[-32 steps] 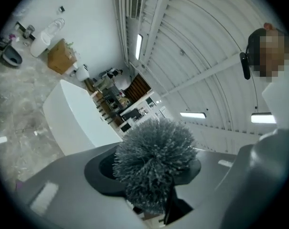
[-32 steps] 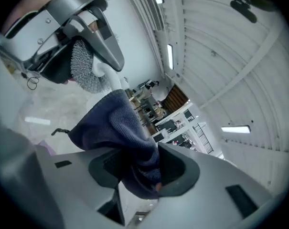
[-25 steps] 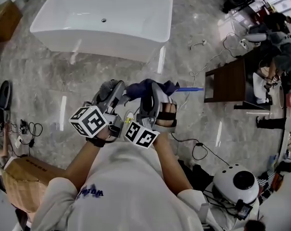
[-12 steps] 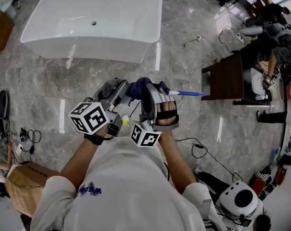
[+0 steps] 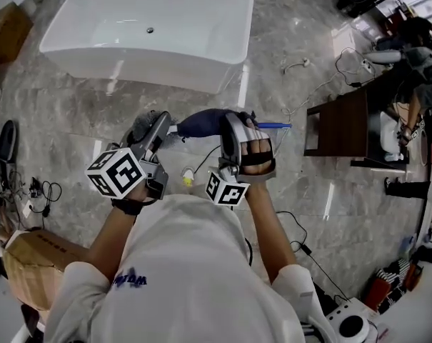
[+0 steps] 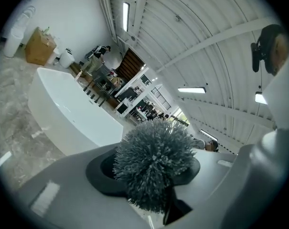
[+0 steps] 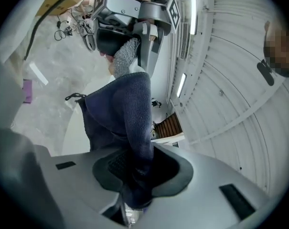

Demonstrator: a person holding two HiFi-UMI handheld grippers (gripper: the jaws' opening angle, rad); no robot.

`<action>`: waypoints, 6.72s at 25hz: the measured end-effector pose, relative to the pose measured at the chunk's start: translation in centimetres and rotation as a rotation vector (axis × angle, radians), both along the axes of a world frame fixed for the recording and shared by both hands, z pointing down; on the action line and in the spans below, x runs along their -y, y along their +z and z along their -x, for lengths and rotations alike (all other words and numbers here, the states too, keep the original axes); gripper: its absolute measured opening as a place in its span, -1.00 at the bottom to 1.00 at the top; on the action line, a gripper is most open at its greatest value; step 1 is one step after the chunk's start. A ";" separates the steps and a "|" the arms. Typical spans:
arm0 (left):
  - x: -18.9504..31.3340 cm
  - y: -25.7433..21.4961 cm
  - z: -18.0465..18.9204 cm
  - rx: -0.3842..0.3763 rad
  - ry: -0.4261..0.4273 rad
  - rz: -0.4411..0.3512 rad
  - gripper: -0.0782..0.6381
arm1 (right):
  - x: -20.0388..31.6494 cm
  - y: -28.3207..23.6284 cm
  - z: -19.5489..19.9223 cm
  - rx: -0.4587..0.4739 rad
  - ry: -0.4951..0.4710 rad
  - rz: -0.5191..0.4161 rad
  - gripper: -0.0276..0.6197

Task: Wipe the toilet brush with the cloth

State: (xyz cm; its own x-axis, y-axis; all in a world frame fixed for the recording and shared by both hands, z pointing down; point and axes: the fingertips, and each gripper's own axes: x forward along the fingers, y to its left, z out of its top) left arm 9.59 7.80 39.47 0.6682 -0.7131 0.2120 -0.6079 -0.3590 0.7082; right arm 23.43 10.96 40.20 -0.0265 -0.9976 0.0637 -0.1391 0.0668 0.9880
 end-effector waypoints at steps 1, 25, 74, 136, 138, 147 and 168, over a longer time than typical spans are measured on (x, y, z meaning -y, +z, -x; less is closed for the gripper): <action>0.0 -0.1 0.5 0.004 -0.007 -0.002 -0.25 | 0.1 0.0 0.0 -0.003 -0.002 -0.003 -0.62; 8.9 -1.3 -1.7 0.063 0.147 -0.072 -0.25 | 6.1 1.2 -5.5 0.059 0.139 0.143 -0.59; 26.0 -1.4 24.0 -0.048 -0.301 -0.157 -0.24 | 28.4 -0.6 24.2 0.000 -0.293 0.092 -0.66; 28.5 3.0 15.7 -0.101 -0.061 -0.019 -0.24 | 25.4 2.7 0.7 0.139 0.291 0.266 -0.46; 28.5 3.3 15.9 -0.106 -0.061 -0.017 -0.24 | 25.4 3.0 0.4 0.137 0.300 0.267 -0.46; 27.6 2.5 11.9 -0.135 0.015 -0.024 -0.23 | 26.3 2.8 -0.1 0.104 0.371 0.274 -0.40; 27.0 1.4 10.8 -0.148 0.004 -0.058 -0.22 | 27.5 3.2 5.1 -0.022 0.277 0.299 -0.45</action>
State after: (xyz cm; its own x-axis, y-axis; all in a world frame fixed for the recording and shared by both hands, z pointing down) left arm -1.23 -19.24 40.83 0.6920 -0.7185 0.0694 -0.4968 -0.4043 0.7679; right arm 18.28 -16.58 43.44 0.2451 -0.9042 0.3498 -0.1717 0.3146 0.9336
